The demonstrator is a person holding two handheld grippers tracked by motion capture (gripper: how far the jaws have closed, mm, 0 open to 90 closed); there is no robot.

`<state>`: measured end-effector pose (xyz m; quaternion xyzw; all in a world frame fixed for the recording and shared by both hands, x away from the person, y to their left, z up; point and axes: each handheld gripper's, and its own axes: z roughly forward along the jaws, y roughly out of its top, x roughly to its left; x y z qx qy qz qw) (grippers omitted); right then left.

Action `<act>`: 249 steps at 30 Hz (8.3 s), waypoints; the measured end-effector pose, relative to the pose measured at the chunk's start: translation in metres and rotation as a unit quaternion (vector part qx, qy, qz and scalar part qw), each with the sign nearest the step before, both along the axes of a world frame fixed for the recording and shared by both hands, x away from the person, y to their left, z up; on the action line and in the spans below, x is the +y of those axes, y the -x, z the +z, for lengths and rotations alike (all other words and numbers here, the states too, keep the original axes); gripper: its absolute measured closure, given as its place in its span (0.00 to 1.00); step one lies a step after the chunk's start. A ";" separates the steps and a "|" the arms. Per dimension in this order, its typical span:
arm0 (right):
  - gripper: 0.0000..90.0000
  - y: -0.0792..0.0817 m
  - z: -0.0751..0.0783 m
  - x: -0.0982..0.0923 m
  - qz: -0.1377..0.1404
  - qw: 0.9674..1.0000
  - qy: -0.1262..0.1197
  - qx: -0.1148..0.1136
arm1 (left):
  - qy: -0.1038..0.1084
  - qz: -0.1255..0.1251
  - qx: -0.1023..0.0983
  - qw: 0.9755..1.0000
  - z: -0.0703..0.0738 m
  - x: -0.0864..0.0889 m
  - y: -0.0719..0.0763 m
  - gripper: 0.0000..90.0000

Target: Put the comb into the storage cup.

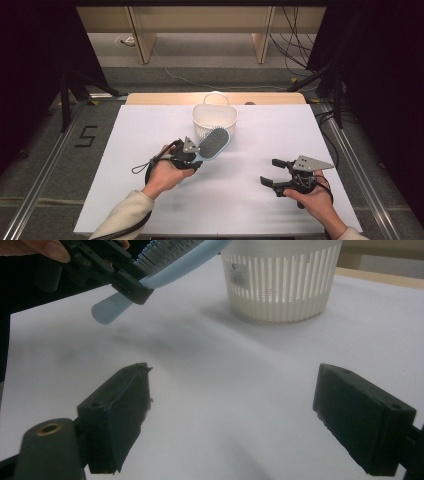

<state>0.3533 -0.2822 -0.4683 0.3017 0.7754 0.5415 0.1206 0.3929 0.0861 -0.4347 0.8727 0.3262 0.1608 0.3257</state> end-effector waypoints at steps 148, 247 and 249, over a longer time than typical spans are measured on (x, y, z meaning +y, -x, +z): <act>0.18 0.000 -0.001 0.000 0.001 1.000 0.002 0.000 | 0.112 0.047 -0.102 0.987 0.018 0.020 -0.004 0.77; 0.18 -0.001 -0.002 0.001 0.002 1.000 0.001 0.002 | 0.174 0.094 -0.152 0.968 0.030 0.037 -0.006 0.77; 0.18 0.000 -0.002 0.001 0.002 1.000 0.002 0.002 | 0.174 0.095 -0.151 0.968 0.029 0.037 -0.006 0.77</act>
